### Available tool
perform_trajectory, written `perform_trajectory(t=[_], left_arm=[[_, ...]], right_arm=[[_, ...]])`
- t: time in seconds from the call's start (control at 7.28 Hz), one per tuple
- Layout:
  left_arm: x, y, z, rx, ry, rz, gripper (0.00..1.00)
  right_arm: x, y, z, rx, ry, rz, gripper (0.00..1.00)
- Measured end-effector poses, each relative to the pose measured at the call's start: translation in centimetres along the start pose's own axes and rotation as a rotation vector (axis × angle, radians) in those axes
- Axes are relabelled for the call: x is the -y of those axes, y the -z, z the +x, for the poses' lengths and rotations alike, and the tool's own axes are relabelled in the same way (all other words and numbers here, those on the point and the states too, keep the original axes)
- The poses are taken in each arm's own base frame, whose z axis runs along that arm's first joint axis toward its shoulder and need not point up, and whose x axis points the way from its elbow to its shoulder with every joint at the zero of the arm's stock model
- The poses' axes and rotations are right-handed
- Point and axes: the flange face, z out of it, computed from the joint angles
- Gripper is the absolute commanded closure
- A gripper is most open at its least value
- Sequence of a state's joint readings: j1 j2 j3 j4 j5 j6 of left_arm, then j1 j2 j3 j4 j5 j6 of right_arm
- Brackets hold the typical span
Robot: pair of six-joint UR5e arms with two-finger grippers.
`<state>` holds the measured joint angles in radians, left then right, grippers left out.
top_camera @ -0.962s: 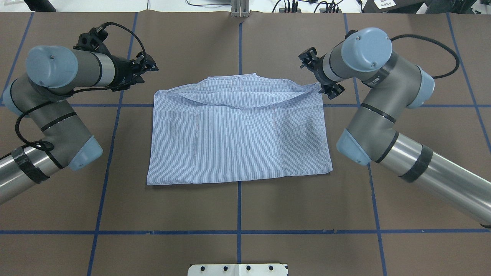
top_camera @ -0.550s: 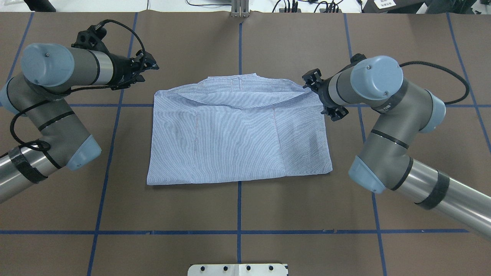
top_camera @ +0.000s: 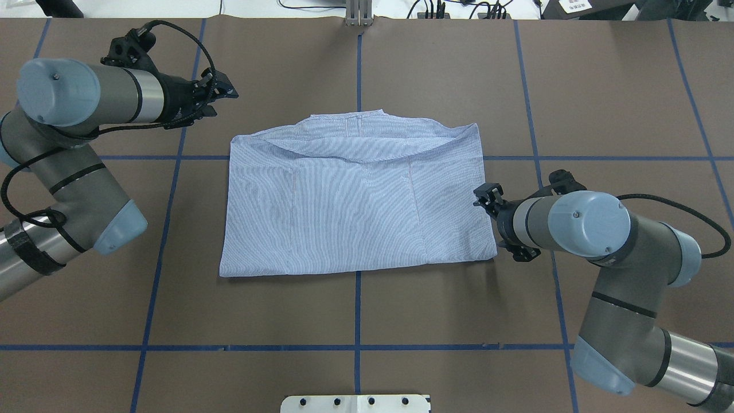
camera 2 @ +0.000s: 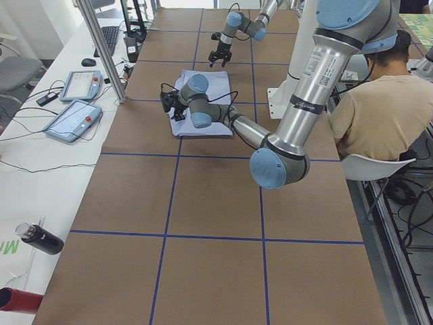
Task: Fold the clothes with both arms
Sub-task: 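Lower the right gripper to the side edge of the folded shirt and grasp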
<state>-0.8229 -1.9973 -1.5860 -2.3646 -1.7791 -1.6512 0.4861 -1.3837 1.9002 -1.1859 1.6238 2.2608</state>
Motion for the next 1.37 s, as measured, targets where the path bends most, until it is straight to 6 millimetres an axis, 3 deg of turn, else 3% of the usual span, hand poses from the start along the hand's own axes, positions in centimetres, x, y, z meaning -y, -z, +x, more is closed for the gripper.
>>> perform_trajectory(t=[0.27, 0.69, 1.1, 1.24, 1.37], left_arm=[[0.3, 0.4, 0.3, -0.007, -0.001, 0.007, 0.35], [0.4, 0.5, 0.4, -0.009, -0.001, 0.008, 0.34], [0.4, 0.6, 0.5, -0.011, -0.001, 0.007, 0.34], [0.4, 0.7, 0.6, -0.014, -0.002, 0.007, 0.34], [0.3, 1.0, 0.8, -0.018, -0.003, 0.007, 0.34]], right_arm=[[-1.5, -0.7, 1.4, -0.015, 0.008, -0.003, 0.07], [-1.7, -2.2, 2.5, -0.041, 0.027, 0.012, 0.13], [-1.7, -2.5, 2.6, -0.044, 0.022, 0.017, 0.56], [-1.6, -2.5, 2.6, -0.043, 0.018, 0.019, 0.82], [-1.7, -2.4, 2.6, -0.041, 0.016, 0.019, 1.0]])
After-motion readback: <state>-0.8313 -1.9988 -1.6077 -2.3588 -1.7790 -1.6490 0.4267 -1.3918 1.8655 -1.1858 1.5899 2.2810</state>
